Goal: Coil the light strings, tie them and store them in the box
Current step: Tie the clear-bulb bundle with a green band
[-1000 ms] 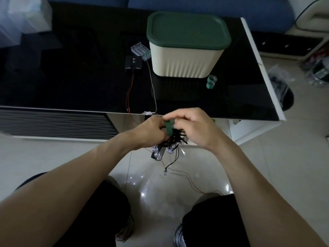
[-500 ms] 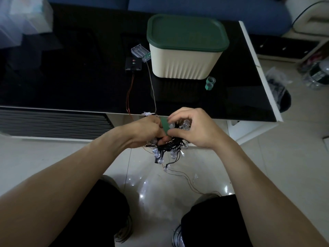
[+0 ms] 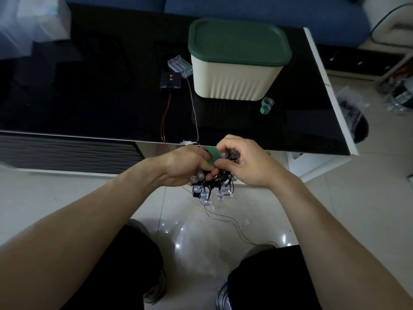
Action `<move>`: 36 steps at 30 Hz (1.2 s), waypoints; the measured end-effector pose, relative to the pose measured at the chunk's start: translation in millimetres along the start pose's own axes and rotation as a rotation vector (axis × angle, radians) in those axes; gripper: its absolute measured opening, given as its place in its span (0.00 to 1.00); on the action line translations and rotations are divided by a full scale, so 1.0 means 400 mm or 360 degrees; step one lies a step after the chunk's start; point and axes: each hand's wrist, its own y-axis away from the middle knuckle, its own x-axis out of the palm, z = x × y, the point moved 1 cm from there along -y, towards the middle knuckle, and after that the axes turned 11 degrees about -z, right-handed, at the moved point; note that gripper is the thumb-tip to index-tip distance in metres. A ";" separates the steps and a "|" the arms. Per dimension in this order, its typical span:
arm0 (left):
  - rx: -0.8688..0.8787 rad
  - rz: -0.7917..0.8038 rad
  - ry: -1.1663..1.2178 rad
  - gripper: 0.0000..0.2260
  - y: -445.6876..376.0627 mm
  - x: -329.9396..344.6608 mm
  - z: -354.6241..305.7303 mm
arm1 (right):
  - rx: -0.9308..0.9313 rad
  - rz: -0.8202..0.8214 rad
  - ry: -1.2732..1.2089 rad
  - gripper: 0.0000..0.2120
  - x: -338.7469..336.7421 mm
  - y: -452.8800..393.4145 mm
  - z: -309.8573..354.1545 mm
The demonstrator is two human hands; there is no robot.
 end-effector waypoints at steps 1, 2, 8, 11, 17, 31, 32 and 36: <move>-0.0003 0.0003 0.0018 0.11 0.000 0.004 -0.003 | -0.0009 -0.0020 0.0004 0.08 -0.001 0.001 0.001; 0.0001 0.0013 0.0024 0.11 0.001 0.007 -0.007 | -0.0025 -0.0045 0.0025 0.10 -0.003 0.003 -0.001; -0.0023 0.0093 0.0087 0.09 0.000 0.013 -0.003 | -0.0275 -0.0186 0.0156 0.05 0.001 0.019 0.003; -0.0038 0.0088 0.0113 0.07 -0.004 0.013 0.001 | -0.0276 -0.0178 0.0038 0.05 -0.003 0.027 0.007; -0.0066 0.0156 0.0089 0.09 0.011 0.008 -0.006 | -0.0350 -0.0161 0.0144 0.07 0.022 0.029 0.007; 0.0187 -0.0170 -0.0306 0.27 0.020 0.015 -0.001 | 0.0141 -0.0242 0.0334 0.08 0.083 0.013 0.015; 0.0192 -0.0193 -0.0313 0.31 0.021 0.016 -0.001 | 0.0193 -0.0240 0.0289 0.09 0.084 0.012 0.017; 0.0185 -0.0267 -0.0376 0.42 0.022 0.013 0.004 | 0.0402 -0.0210 0.0149 0.08 0.088 0.006 0.020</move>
